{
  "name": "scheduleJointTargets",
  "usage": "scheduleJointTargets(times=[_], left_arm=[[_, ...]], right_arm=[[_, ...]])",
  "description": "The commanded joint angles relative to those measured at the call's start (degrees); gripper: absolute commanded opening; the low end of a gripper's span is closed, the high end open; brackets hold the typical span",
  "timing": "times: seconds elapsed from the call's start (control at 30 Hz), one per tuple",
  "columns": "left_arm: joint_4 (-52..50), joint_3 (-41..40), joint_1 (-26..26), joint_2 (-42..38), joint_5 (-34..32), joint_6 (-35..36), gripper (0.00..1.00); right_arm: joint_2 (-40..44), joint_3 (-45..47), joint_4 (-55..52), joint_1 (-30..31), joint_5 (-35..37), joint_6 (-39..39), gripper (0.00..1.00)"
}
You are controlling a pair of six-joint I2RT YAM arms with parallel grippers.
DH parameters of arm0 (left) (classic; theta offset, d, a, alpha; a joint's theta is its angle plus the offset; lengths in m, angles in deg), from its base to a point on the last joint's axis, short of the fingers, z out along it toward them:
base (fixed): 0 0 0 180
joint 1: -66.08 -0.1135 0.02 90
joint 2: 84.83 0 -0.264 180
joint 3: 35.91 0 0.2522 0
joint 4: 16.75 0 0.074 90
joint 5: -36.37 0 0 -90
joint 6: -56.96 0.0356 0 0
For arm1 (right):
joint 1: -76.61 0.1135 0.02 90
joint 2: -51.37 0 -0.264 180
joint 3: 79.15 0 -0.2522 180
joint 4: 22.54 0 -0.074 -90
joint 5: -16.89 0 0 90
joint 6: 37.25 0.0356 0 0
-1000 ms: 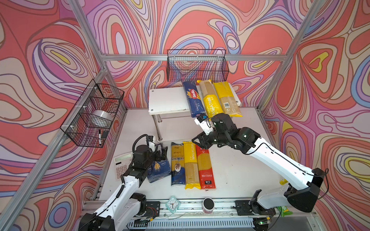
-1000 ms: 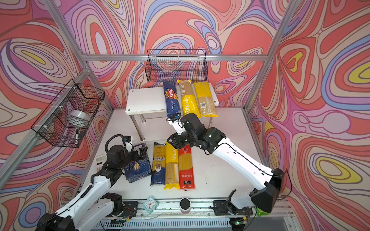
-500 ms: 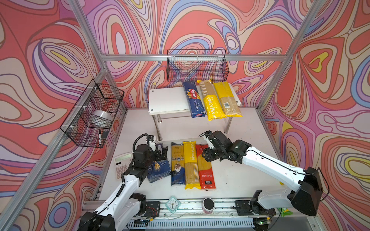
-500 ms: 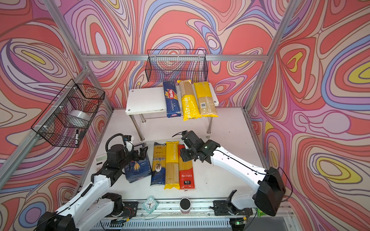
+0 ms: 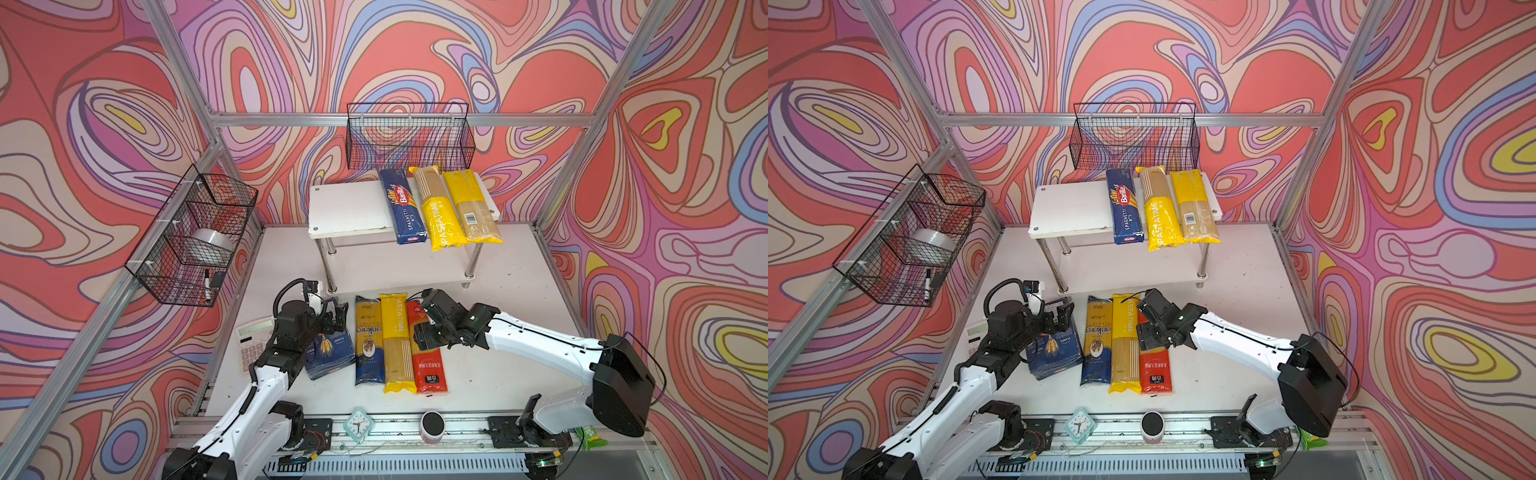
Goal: Arrange pasta packages on shelves
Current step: Rotate the pasta bag at the center of the table.
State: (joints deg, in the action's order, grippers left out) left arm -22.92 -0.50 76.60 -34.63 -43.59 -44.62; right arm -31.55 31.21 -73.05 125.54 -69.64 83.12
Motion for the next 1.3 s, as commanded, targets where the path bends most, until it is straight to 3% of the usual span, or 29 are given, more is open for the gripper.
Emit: scheduleJointTargets(times=[0.0,0.53,1.27], left_arm=[[-0.2,-0.2,0.2,-0.6,0.3,0.6,1.0],[-0.4,0.1,0.2,0.1,0.1,0.5,1.0],[-0.5,0.3,0.2,0.3,0.4,0.6,1.0]], right_arm=[[-1.0,1.1,1.5,0.4,2.7,0.5,0.83],[-11.4,2.7,8.9,0.5,0.9,0.0,0.9],[-8.2,6.8,3.4,-0.2,9.8,1.5,0.93]])
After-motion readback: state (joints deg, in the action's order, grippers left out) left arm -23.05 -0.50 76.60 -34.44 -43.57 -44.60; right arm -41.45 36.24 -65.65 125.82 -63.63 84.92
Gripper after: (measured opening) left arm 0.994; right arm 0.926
